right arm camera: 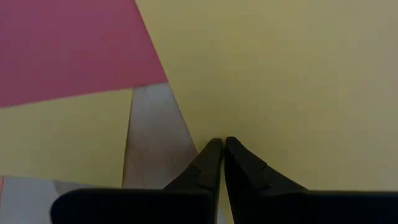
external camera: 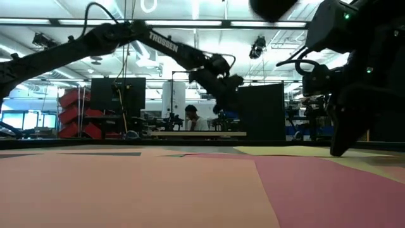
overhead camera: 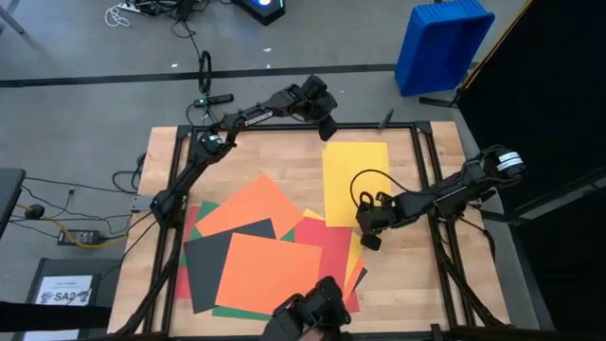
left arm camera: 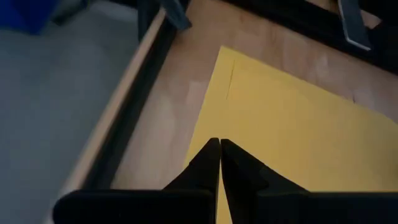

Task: Organize paper
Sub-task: Stack the yellow colored paper on top of the yellow colored paper

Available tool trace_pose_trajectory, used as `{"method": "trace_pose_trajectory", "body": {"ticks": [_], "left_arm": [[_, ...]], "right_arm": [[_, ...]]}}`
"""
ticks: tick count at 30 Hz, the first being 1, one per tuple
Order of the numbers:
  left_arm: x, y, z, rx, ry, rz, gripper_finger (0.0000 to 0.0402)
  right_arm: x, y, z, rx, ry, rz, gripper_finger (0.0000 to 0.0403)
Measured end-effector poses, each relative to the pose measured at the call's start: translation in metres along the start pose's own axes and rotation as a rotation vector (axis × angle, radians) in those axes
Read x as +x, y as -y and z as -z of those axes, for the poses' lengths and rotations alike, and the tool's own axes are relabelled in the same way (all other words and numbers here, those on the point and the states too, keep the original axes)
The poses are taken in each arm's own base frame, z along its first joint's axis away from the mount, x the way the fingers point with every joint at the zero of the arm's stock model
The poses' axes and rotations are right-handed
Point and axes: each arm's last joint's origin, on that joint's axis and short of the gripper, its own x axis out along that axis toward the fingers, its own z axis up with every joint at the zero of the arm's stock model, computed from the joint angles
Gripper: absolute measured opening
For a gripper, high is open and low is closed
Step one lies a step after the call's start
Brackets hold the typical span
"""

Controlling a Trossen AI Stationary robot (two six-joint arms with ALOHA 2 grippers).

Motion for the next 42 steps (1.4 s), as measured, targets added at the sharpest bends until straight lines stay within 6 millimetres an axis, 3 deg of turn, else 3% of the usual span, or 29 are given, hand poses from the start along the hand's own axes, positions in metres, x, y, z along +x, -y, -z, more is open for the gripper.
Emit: {"method": "trace_pose_trajectory", "body": {"ticks": [6,16,24,29,33,39,42], "left_arm": [[0.005,-0.017,0.016,-0.104,-0.072,0.007,0.0],[-0.002,-0.01,0.024,-0.104,-0.204,0.065,0.0],[-0.014,0.002,0.029,-0.06,-0.333,0.094,0.0],[-0.01,0.013,0.037,-0.046,-0.425,0.076,0.0],[0.0,0.031,0.043,-0.009,-0.504,0.018,0.0],[0.011,0.048,0.045,0.066,-0.526,0.013,0.0],[-0.003,0.057,0.034,0.076,-0.489,0.079,0.0]], "right_arm": [[-0.005,0.007,-0.003,0.017,0.01,-0.022,0.0],[-0.008,0.014,-0.008,0.084,0.038,-0.02,0.0],[-0.039,0.024,-0.015,0.129,0.218,-0.024,0.0],[-0.053,0.046,-0.02,0.258,0.355,0.146,0.0],[-0.055,0.064,-0.028,0.343,0.384,0.184,0.0],[-0.049,0.075,-0.046,0.298,0.419,0.096,0.0],[-0.042,0.078,-0.055,0.211,0.415,0.009,0.0]]}}
